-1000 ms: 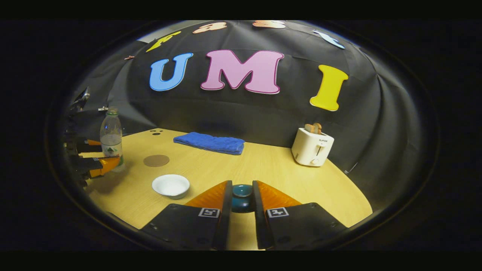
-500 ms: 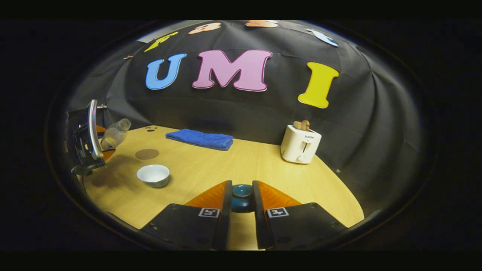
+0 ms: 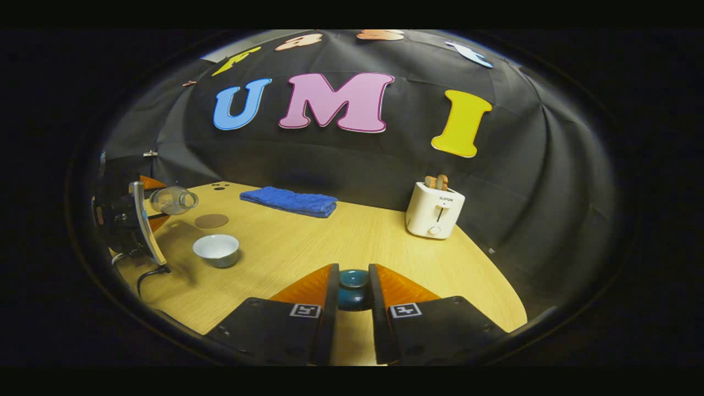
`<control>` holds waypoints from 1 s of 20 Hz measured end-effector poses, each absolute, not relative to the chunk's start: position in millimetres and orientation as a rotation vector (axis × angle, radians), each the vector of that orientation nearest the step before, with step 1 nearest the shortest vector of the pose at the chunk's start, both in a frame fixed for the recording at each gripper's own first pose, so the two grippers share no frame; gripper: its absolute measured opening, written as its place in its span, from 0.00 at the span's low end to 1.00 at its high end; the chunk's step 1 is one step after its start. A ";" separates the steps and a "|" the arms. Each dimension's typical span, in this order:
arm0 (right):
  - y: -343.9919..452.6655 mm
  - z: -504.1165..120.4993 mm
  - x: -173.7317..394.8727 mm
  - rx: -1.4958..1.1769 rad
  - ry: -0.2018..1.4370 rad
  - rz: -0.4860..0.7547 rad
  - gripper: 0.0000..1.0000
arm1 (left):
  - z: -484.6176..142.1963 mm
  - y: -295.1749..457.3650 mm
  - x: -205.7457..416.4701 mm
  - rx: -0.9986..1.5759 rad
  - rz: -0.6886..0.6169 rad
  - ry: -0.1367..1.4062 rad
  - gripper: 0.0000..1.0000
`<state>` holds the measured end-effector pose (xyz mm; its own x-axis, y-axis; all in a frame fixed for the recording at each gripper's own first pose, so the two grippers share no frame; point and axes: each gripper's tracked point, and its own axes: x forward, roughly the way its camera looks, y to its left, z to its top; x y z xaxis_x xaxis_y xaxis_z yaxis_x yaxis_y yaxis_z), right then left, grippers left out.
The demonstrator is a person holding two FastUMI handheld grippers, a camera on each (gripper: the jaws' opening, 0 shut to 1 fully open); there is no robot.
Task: Open the teacup lid with one hand, grasp the water bottle and pour water into the teacup with the other hand; after pouring, place the water bottle on the coaster and then close the teacup lid.
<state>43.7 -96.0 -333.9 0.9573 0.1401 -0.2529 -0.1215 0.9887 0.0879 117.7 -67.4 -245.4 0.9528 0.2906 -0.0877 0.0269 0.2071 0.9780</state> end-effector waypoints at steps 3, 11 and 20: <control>-97.5 -336.8 42.9 0.079 0.263 0.126 0.31 | -236.1 -68.7 125.1 1.448 0.187 0.240 0.75; -101.0 -334.6 43.3 0.075 0.254 0.114 0.30 | -233.6 -63.1 140.4 1.569 0.151 0.205 0.75; -98.2 -337.7 44.1 0.058 0.255 0.115 0.35 | -234.4 -63.5 151.4 1.698 0.123 0.167 0.75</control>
<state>44.1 -98.2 -337.7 0.9611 0.1206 -0.2485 -0.1059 0.9918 0.0717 151.4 -63.5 -234.4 0.9833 0.1816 -0.0155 0.0393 -0.1285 0.9909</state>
